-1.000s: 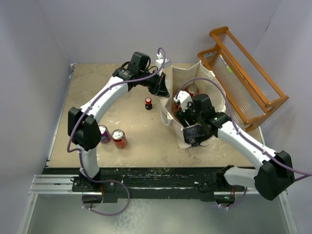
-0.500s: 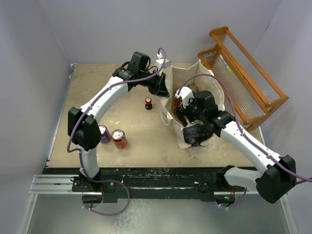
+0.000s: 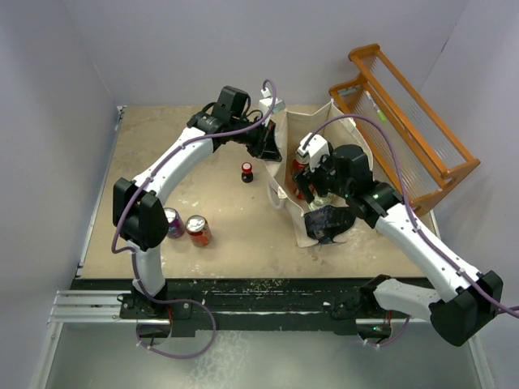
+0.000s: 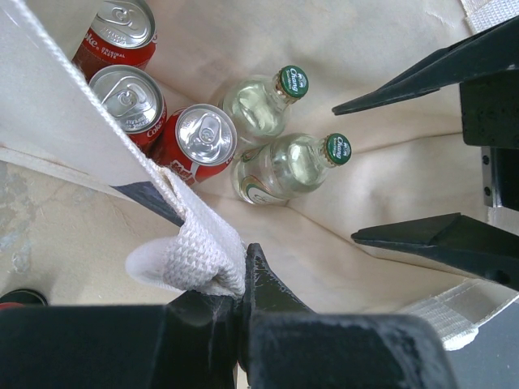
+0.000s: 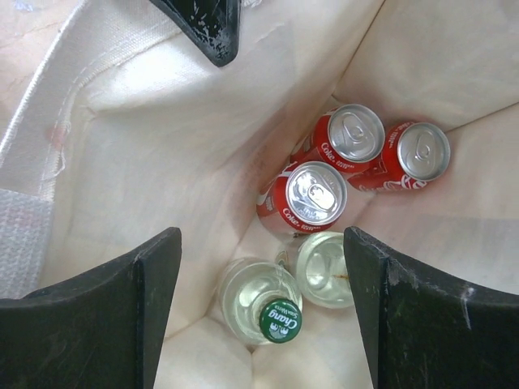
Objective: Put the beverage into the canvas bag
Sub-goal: Place the drink in the canvas bag, then adjust the canvas bag at the center of the board.
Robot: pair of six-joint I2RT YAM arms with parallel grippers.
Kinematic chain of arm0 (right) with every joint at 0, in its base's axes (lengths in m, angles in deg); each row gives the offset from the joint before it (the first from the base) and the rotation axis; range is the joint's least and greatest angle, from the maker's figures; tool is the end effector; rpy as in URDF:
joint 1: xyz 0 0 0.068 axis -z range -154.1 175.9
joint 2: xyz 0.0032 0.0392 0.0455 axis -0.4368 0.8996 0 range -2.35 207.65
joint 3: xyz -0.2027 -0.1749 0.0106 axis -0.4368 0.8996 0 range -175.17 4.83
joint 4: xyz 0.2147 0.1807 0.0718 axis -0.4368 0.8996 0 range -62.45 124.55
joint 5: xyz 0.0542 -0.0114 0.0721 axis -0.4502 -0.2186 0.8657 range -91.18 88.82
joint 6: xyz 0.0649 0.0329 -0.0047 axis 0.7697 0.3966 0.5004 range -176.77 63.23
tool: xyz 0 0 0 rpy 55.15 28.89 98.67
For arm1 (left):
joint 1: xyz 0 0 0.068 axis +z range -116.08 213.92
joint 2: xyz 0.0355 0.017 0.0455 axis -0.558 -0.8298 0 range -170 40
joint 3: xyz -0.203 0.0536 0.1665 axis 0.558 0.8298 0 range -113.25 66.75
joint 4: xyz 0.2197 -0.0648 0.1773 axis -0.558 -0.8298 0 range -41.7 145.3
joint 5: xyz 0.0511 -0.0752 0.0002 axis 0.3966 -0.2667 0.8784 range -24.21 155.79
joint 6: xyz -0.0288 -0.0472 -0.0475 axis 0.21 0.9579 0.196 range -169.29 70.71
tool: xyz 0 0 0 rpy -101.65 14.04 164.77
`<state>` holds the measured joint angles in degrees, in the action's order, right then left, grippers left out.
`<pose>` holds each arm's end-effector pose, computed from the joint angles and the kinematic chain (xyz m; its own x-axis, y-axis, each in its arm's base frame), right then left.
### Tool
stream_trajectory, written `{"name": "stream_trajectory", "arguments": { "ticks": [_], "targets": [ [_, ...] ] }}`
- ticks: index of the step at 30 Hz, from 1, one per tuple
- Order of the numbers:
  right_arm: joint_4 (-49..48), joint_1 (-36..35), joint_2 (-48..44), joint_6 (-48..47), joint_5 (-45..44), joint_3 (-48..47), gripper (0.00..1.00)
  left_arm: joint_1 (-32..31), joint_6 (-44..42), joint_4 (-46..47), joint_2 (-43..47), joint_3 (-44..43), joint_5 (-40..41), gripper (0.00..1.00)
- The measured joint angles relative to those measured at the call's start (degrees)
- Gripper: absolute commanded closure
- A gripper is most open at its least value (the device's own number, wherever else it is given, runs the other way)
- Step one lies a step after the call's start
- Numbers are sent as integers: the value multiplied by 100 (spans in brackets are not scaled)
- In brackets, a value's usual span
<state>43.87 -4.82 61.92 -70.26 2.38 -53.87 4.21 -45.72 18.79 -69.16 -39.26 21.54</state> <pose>0.2662 0.1625 0.3296 -0.1812 -0.3786 -0.9077 -0.6187 0.7613 -0.1940 0.3900 -0.2711 0.3279 -0.6043 0.2935 -0.7407 0.7855 0.3748 -0.4924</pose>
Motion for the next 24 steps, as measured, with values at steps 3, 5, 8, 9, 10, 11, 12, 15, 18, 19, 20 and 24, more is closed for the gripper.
{"name": "stream_trajectory", "arguments": {
  "ticks": [3,5,8,9,10,11,12,15,18,19,20,24],
  "targets": [
    [175,0,-79,2,2,-136,22,0,0,0,0,0,0,100],
    [400,0,-240,-22,46,-254,24,0,0,0,0,0,0,100],
    [831,0,-619,-118,212,-422,29,0,0,2,0,0,0,100],
    [990,0,-756,-170,267,-472,30,0,0,2,0,0,2,100],
    [1126,0,-866,-227,337,-509,31,0,0,2,0,0,4,100],
    [1276,0,-981,-310,382,-540,33,0,2,2,0,0,9,100],
    [1421,0,-1088,-407,422,-549,34,0,2,4,0,0,15,100],
    [1810,0,-1316,-662,505,-549,37,0,4,7,0,2,48,100],
    [1967,0,-1513,-920,511,-472,39,-4,-2,59,7,46,63,100],
    [2024,0,-1578,-986,511,-411,40,-4,-13,87,20,85,63,100],
    [2061,0,-1617,-1040,511,-361,41,-4,-24,114,37,122,70,100],
    [2210,0,-1659,-1272,542,-199,45,-7,-52,208,133,284,103,100]
  ]
}}
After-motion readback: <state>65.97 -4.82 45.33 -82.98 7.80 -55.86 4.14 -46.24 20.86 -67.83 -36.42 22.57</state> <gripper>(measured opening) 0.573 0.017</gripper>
